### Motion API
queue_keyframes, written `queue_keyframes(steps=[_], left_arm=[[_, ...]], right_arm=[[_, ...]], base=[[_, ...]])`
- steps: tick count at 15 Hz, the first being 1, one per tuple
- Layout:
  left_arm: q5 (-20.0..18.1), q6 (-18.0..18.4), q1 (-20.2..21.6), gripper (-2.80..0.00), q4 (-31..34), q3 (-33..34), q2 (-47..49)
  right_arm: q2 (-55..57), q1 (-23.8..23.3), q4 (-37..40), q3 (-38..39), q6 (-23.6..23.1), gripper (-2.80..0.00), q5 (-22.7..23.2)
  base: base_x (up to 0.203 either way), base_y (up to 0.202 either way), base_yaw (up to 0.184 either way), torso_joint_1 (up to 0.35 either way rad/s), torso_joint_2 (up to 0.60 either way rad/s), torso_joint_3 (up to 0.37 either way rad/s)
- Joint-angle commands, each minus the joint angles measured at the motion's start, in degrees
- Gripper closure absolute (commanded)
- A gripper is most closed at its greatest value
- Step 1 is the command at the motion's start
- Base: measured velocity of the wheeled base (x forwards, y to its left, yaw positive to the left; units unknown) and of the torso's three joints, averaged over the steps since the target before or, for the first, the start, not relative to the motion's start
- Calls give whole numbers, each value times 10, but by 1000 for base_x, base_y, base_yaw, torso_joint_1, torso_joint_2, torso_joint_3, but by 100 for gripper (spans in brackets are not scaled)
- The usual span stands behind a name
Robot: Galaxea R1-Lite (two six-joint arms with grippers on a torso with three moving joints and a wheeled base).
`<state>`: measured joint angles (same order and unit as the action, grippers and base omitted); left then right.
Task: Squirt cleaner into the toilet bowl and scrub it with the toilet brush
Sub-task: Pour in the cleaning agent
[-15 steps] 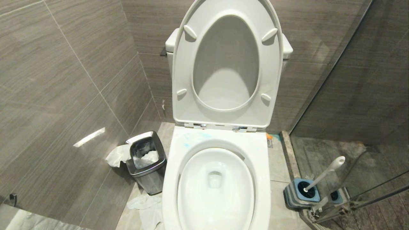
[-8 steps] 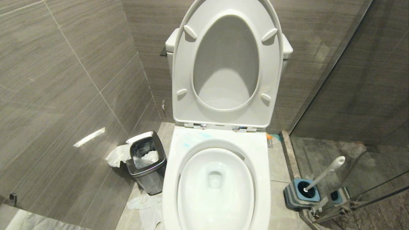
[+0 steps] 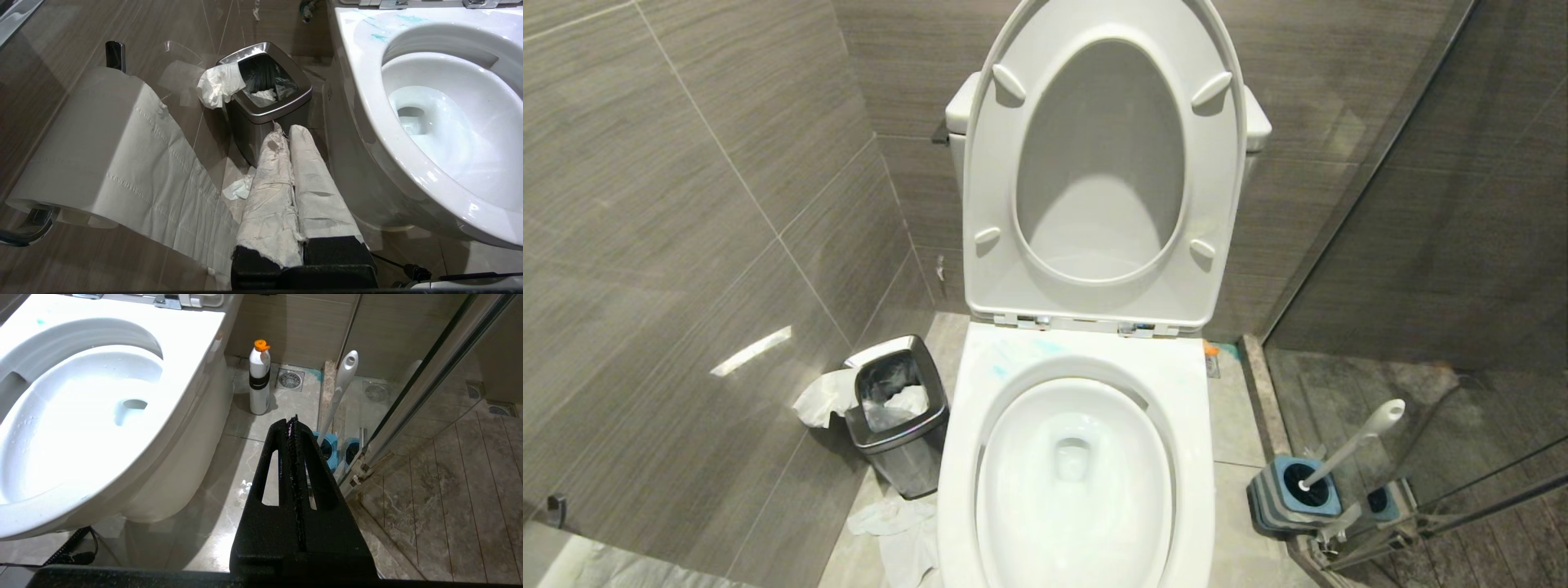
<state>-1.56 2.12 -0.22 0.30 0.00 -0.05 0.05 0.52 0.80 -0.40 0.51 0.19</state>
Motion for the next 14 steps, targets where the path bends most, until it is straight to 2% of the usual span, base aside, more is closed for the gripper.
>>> queue_keyframes(steps=[1, 6, 11, 14], left_arm=[[-1, 0, 0, 0, 0, 1, 1], [0, 1, -1, 0, 2, 0, 1], [4, -3, -1, 0, 0, 1, 0], [14, -18, -1, 0, -1, 1, 0]], right_arm=[[0, 0, 0, 1, 0, 0, -1], [0, 0, -1, 1, 0, 0, -1], [0, 0, 0, 1, -1, 0, -1], [0, 0, 0, 1, -1, 0, -1]], base=[[0, 0, 0, 0, 0, 0], [0, 0, 0, 1, 1, -31], [0, 0, 0, 2, 3, -173], [0, 0, 0, 6, 1, -194]])
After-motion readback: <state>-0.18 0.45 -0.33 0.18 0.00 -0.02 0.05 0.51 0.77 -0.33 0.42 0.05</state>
